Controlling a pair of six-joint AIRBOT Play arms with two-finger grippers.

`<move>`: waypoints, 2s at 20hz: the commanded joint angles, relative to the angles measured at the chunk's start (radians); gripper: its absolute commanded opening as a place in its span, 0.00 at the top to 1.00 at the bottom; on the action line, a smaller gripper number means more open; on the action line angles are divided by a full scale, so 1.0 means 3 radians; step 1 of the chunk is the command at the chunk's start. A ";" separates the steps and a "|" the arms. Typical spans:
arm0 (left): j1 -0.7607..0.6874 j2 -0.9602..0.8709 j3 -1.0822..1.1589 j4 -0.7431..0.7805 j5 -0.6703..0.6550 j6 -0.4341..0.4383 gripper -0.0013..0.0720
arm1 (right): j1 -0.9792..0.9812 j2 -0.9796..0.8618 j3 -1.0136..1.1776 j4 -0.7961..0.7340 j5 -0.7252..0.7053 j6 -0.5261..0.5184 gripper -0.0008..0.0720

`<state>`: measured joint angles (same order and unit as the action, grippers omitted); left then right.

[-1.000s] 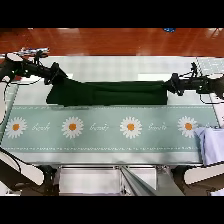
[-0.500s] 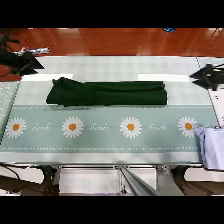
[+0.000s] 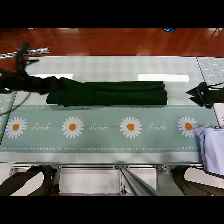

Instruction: Fold the shirts.

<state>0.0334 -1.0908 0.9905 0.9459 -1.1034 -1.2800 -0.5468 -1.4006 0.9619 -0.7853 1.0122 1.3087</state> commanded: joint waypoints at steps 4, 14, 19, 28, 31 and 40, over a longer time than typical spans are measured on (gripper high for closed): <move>-0.0444 0.0061 -0.0430 -0.0067 0.0406 0.0025 0.29 | 0.0501 -0.0739 0.0109 0.0554 -0.0159 -0.0164 0.42; -0.0443 0.0061 -0.0430 -0.0103 0.0455 0.0004 0.29 | 0.1152 -0.1226 0.0930 0.0690 -0.0004 -0.0256 0.96; -0.0446 0.0061 -0.0430 -0.0164 0.0540 0.0014 0.96 | 0.1176 -0.0624 0.0979 0.0266 0.0364 -0.0276 0.96; -0.1556 -0.0633 0.0211 -0.0387 0.1033 -0.0111 0.96 | 0.1189 0.1844 -0.0139 -0.0734 0.0659 0.0328 0.96; -0.1928 -0.1334 0.0940 -0.0388 0.0909 -0.0168 0.96 | 0.1189 0.2508 -0.0361 -0.0744 0.0882 0.0563 0.96; -0.2829 -0.2836 0.2289 -0.0628 -0.0160 -0.0576 0.96 | 0.1190 0.3143 -0.0395 -0.0613 0.1044 0.0796 0.96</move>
<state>-0.7265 -1.8393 1.5990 0.8070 -1.0630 -1.4239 -0.1905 -0.4915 0.8471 -0.9852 1.3155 1.5311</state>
